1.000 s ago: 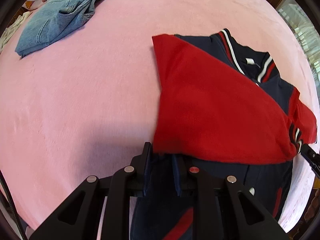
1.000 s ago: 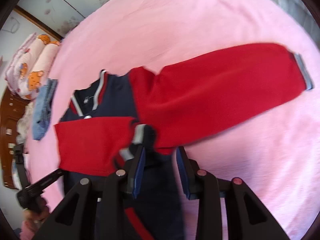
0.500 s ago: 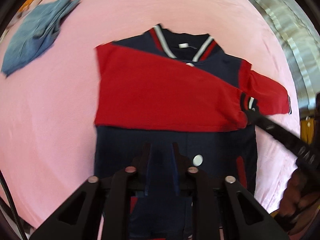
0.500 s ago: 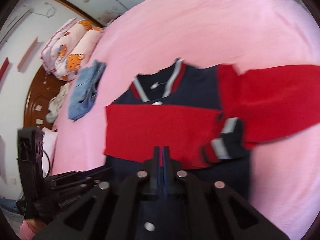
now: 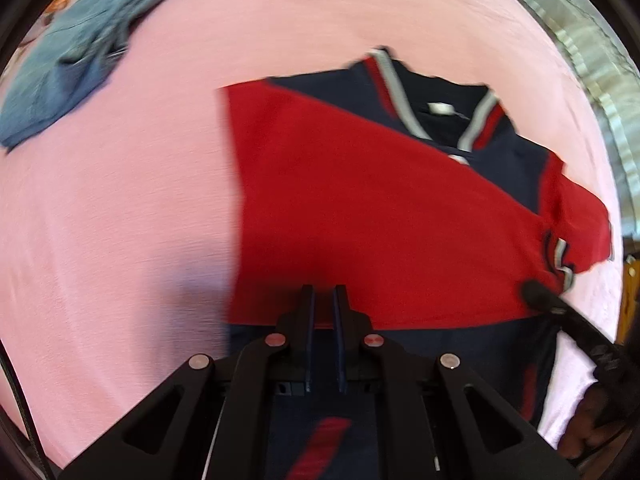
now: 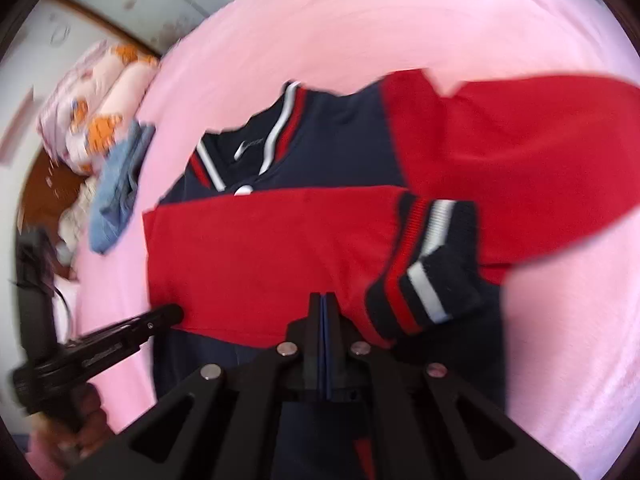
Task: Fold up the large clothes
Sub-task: 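Release the cuff with the left tool and lift away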
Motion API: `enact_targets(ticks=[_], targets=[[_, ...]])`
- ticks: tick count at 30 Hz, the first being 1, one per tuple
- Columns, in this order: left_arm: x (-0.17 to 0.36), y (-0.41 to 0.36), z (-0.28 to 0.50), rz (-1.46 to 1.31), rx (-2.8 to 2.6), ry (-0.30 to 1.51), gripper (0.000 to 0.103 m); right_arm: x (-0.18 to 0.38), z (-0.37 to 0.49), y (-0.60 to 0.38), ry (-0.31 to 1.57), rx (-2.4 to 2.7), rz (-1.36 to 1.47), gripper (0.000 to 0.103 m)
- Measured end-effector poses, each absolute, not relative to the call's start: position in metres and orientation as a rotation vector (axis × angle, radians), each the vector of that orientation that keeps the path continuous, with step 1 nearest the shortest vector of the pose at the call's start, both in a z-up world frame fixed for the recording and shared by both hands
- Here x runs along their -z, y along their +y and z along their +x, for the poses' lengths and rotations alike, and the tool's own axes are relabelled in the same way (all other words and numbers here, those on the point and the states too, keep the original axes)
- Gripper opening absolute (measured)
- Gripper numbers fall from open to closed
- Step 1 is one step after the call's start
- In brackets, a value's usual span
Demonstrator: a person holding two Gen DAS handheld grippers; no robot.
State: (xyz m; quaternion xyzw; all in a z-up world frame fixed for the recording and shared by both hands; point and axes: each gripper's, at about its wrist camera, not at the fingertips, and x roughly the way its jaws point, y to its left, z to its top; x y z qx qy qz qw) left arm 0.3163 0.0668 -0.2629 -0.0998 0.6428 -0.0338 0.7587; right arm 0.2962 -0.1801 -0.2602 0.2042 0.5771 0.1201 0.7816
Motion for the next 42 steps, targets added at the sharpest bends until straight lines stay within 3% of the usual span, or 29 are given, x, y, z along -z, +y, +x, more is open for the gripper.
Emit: enact_targets(ticks=[11, 22, 33, 42], targets=[[0.269, 0.091, 0.312, -0.248, 0.003, 1.366, 0.002, 0.252, 0.278, -0.250, 1.221, -0.017, 0.466, 0.000], [0.219, 0.087, 0.310, -0.240, 0.105, 1.334, 0.005, 0.211, 0.285, -0.213, 1.119, -0.210, 0.429, 0.000], [0.260, 0.043, 0.373, -0.212, 0.126, 1.316, 0.006, 0.260, 0.338, -0.123, 1.131, -0.360, 0.415, 0.000], [0.257, 0.086, 0.382, -0.208, 0.007, 1.209, 0.006, 0.259, 0.327, -0.184, 1.162, -0.060, 0.335, 0.000]])
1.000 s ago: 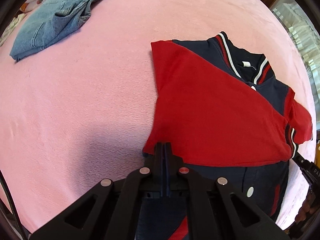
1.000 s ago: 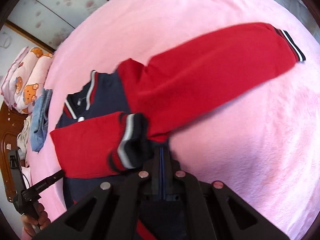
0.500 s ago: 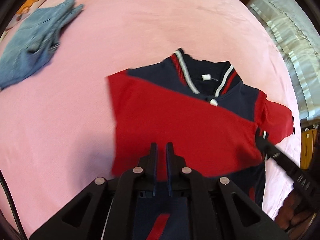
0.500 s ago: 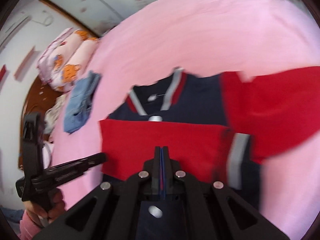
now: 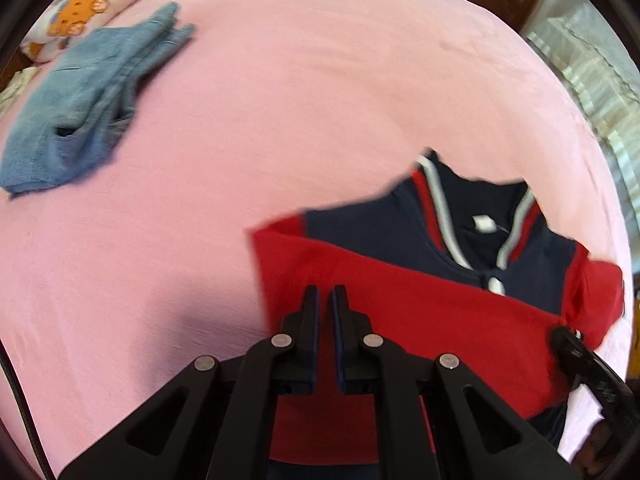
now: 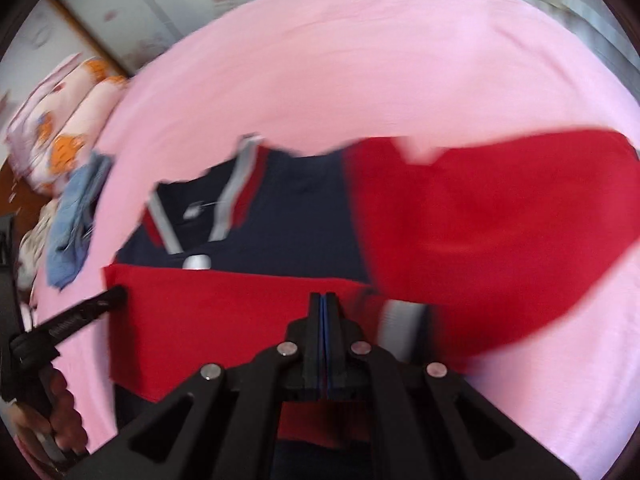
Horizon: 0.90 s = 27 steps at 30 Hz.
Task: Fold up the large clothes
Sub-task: 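Release the cuff with the left tool and lift away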
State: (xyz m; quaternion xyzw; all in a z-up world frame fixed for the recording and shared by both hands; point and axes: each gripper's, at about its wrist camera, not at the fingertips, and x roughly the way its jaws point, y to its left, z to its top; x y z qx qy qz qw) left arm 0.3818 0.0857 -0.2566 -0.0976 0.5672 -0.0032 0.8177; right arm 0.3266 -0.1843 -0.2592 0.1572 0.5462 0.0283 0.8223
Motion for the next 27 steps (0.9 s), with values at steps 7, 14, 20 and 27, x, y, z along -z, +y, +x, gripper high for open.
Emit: enact_targets(ticks=[7, 14, 20, 27], targets=[[0.250, 0.118, 0.379, -0.205, 0.003, 1.224, 0.006, 0.236, 0.308, -0.202, 1.145, 0.012, 0.236, 0.000], [0.225, 0.112, 0.353, -0.256, 0.082, 1.198, 0.044, 0.208, 0.279, -0.204, 1.097, -0.022, 0.307, 0.000], [0.205, 0.093, 0.309, -0.287, 0.139, 1.200, 0.070, 0.205, 0.242, -0.206, 1.149, -0.022, 0.407, 0.001], [0.208, 0.057, 0.263, -0.289, 0.107, 1.290, 0.074, 0.208, 0.196, -0.229, 1.157, 0.026, 0.538, 0.039]])
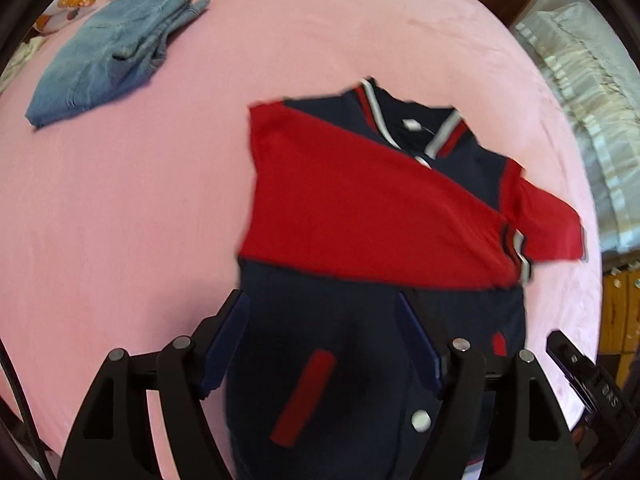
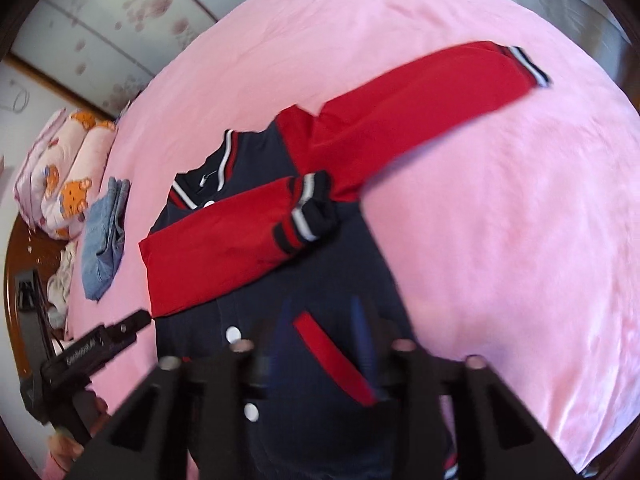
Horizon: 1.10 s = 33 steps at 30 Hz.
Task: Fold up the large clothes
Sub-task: 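Release the cuff with the left tool and lift away, then grasp the other red sleeve cuff with the right tool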
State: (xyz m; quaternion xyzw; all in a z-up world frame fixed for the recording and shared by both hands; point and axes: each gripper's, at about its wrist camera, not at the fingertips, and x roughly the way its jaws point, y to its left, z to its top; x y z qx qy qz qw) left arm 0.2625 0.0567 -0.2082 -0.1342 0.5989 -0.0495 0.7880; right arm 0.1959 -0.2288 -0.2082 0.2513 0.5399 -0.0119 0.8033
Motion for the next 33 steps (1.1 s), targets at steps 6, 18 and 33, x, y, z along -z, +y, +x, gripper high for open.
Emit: enact_targets(ticks=[6, 18, 33], targets=[[0.198, 0.027, 0.226, -0.113, 0.090, 1.282, 0.074, 0.223, 0.168, -0.267, 1.191, 0.050, 0.629, 0.047], [0.166, -0.059, 0.181, -0.081, 0.004, 1.291, 0.082, 0.208, 0.172, -0.353, 1.233, -0.070, 0.588, 0.047], [0.163, -0.179, 0.213, -0.028, 0.057, 1.341, 0.082, 0.221, 0.239, -0.460, 1.094, -0.057, 0.699, 0.047]])
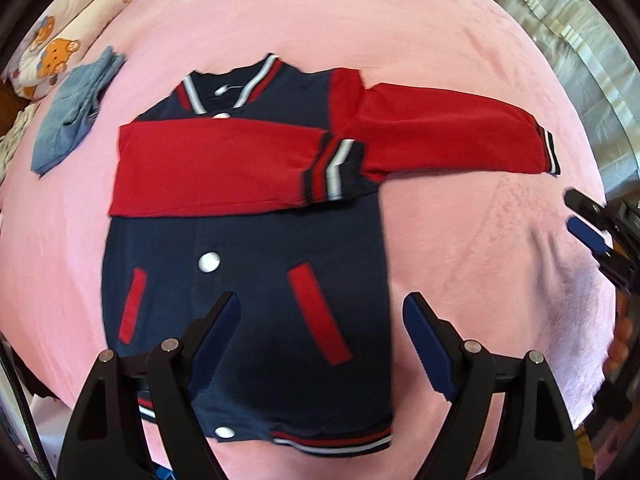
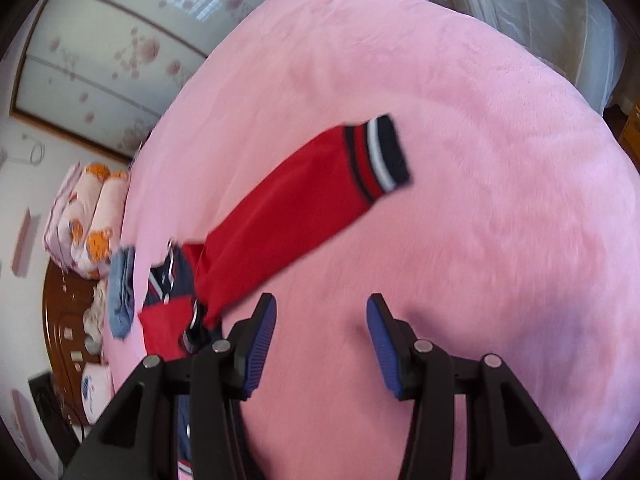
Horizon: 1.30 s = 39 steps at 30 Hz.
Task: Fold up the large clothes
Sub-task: 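Grasp the other red sleeve cuff with the right tool, then fold the grasped sleeve across the jacket front over the first sleeve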
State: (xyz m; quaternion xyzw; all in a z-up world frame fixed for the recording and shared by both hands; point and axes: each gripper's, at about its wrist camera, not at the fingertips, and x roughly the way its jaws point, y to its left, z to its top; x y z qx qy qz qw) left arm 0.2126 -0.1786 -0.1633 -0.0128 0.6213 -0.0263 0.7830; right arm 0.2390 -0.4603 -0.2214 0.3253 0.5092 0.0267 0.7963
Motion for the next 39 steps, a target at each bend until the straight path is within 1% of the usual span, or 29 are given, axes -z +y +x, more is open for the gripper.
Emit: enact_targets(ticks=[4, 8, 14, 15, 17, 18, 19, 20, 21, 28, 35, 39], targets=[[0.165, -0.191, 0.225, -0.030, 0.052, 1.353, 0.082, 0.242, 0.263, -0.476, 1.070, -0.025, 0.734, 0.047], [0.161, -0.196, 0.238, -0.050, 0.029, 1.324, 0.082, 0.263, 0.283, -0.487, 1.043, 0.019, 0.782, 0.047], [0.159, -0.195, 0.244, -0.045, 0.009, 1.311, 0.082, 0.272, 0.298, -0.494, 0.993, 0.025, 0.829, 0.045], [0.160, -0.195, 0.244, -0.031, 0.003, 1.310, 0.082, 0.273, 0.300, -0.495, 0.990, 0.025, 0.830, 0.043], [0.161, -0.194, 0.242, -0.017, -0.008, 1.306, 0.082, 0.273, 0.306, -0.498, 0.992, 0.031, 0.831, 0.034], [0.161, -0.193, 0.242, -0.016, -0.010, 1.307, 0.082, 0.272, 0.307, -0.499, 0.992, 0.032, 0.832, 0.032], [0.162, -0.193, 0.241, -0.021, -0.009, 1.311, 0.082, 0.270, 0.309, -0.499, 0.991, 0.035, 0.829, 0.026], [0.162, -0.192, 0.241, -0.027, -0.009, 1.314, 0.082, 0.267, 0.311, -0.498, 0.987, 0.037, 0.816, 0.016], [0.161, -0.191, 0.241, -0.033, -0.009, 1.315, 0.082, 0.264, 0.312, -0.497, 0.983, 0.037, 0.801, 0.009], [0.148, -0.172, 0.242, -0.026, -0.039, 1.292, 0.082, 0.219, 0.311, -0.470, 0.906, -0.019, 0.686, 0.008], [0.127, -0.115, 0.247, -0.098, -0.098, 1.260, 0.082, 0.162, 0.315, -0.411, 0.824, -0.160, 0.629, 0.008], [0.119, -0.081, 0.249, -0.130, -0.128, 1.237, 0.082, 0.143, 0.321, -0.365, 0.818, -0.264, 0.592, 0.008]])
